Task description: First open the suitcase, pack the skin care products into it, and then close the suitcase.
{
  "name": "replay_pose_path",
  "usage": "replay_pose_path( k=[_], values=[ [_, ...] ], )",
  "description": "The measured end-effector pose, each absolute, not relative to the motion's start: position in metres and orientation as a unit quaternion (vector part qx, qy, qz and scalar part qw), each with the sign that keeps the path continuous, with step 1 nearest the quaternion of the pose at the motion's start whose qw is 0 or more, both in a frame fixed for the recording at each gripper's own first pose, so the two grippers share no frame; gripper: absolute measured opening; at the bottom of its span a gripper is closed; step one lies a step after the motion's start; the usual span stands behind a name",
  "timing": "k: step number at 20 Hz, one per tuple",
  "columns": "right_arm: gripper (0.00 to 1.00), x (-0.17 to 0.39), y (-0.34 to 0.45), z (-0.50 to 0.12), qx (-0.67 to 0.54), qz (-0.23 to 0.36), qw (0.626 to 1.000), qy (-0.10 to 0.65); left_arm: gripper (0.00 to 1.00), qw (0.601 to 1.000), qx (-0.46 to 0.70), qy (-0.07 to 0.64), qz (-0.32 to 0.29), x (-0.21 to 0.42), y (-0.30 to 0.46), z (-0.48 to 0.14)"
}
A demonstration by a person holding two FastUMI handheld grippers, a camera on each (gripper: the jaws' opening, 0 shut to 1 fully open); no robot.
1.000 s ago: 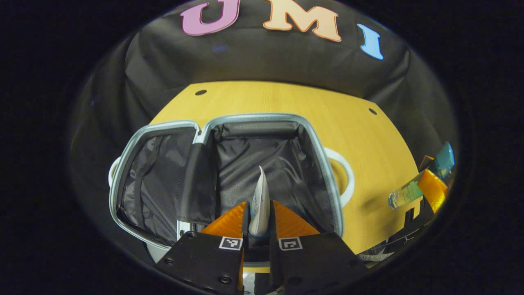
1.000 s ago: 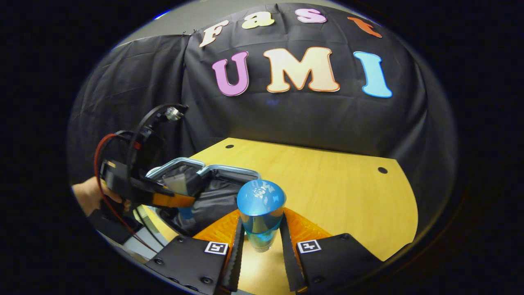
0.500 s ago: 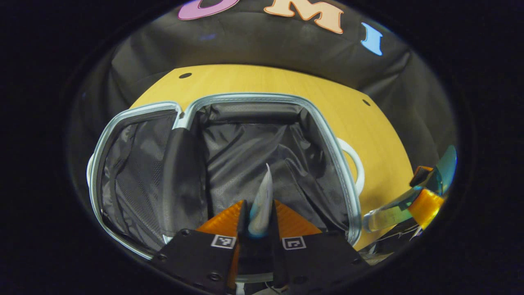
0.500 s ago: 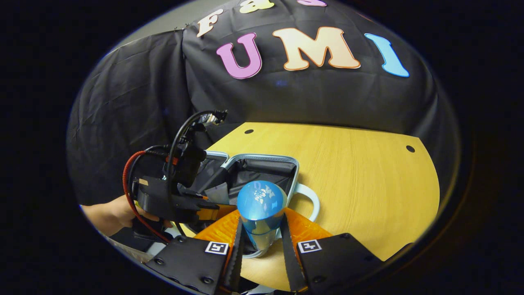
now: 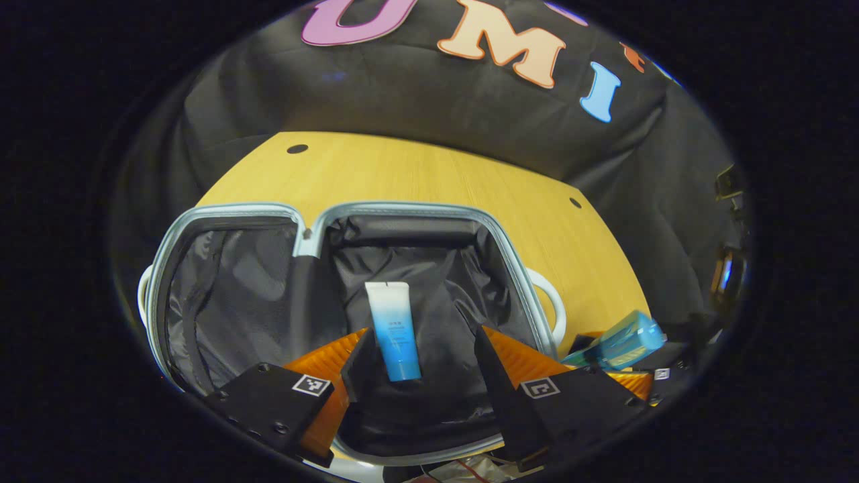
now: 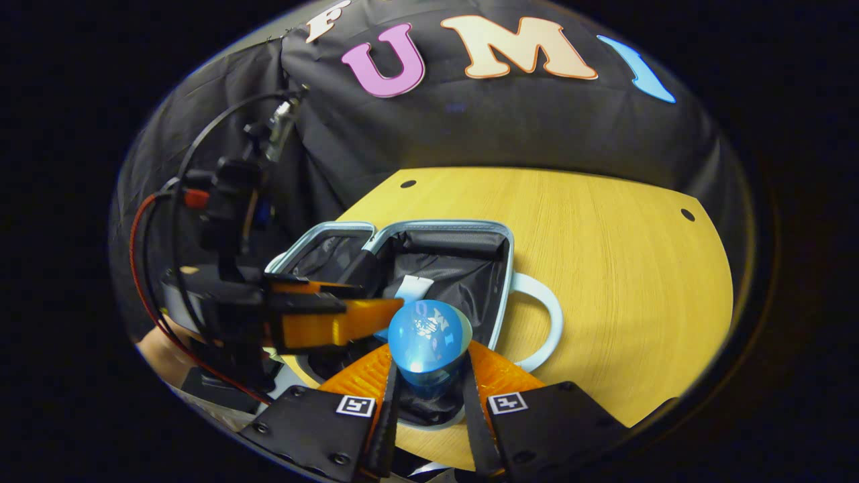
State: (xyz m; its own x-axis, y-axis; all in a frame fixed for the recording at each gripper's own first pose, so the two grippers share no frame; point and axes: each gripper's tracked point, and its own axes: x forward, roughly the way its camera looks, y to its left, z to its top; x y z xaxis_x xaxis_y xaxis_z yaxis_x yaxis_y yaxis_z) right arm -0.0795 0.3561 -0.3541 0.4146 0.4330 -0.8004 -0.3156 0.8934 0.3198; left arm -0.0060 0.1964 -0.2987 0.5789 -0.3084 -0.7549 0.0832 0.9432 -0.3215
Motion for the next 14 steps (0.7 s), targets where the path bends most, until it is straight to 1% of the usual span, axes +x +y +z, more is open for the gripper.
replay_pose_path(
  k=[1, 2, 3, 4, 5, 6, 7, 8, 9, 10, 11, 12, 13, 14],
  values=[
    [0.44, -0.081, 0.358, -0.361, 0.055, 0.221, 0.836, 0.5, 0.87, 0.883, -0.127, 0.439, -0.109, -0.005, 0.205, -0.295],
    [0.47, -0.083, 0.361, -0.369, 0.051, 0.218, 0.832, 0.508, 0.87, 0.885, -0.126, 0.435, -0.104, -0.006, 0.214, -0.291],
    [0.44, -0.085, 0.363, -0.375, 0.05, 0.214, 0.827, 0.517, 0.87, 0.889, -0.126, 0.43, -0.098, -0.006, 0.224, -0.289],
    [0.47, -0.087, 0.365, -0.384, 0.049, 0.208, 0.823, 0.527, 0.87, 0.89, -0.128, 0.428, -0.089, -0.006, 0.236, -0.289],
    [0.47, -0.088, 0.366, -0.388, 0.049, 0.202, 0.819, 0.535, 0.87, 0.891, -0.13, 0.427, -0.082, -0.007, 0.246, -0.289],
    [0.44, -0.089, 0.369, -0.394, 0.048, 0.198, 0.816, 0.541, 0.87, 0.892, -0.134, 0.426, -0.071, -0.008, 0.257, -0.29],
    [0.47, -0.085, 0.371, -0.392, 0.052, 0.197, 0.817, 0.54, 0.92, 0.891, -0.137, 0.429, -0.06, -0.01, 0.271, -0.292],
    [0.43, -0.082, 0.374, -0.397, 0.051, 0.196, 0.817, 0.539, 0.87, 0.891, -0.14, 0.43, -0.051, -0.012, 0.282, -0.293],
    [0.43, -0.076, 0.377, -0.397, 0.05, 0.194, 0.82, 0.536, 0.87, 0.89, -0.143, 0.43, -0.04, -0.015, 0.296, -0.293],
    [0.48, -0.072, 0.378, -0.396, 0.05, 0.19, 0.821, 0.537, 0.87, 0.891, -0.147, 0.429, -0.026, -0.016, 0.31, -0.293],
    [0.48, -0.068, 0.383, -0.392, 0.058, 0.193, 0.822, 0.532, 0.92, 0.892, -0.151, 0.426, -0.014, -0.017, 0.324, -0.291],
    [0.47, -0.059, 0.389, -0.391, 0.068, 0.19, 0.83, 0.52, 0.87, 0.893, -0.156, 0.422, -0.002, -0.018, 0.337, -0.288],
    [0.65, -0.051, 0.394, -0.382, 0.083, 0.192, 0.838, 0.504, 0.87, 0.894, -0.161, 0.418, 0.009, -0.017, 0.351, -0.287],
    [0.72, -0.044, 0.395, -0.374, 0.086, 0.188, 0.846, 0.491, 0.87, 0.895, -0.163, 0.415, 0.022, -0.018, 0.366, -0.286]
  ],
)
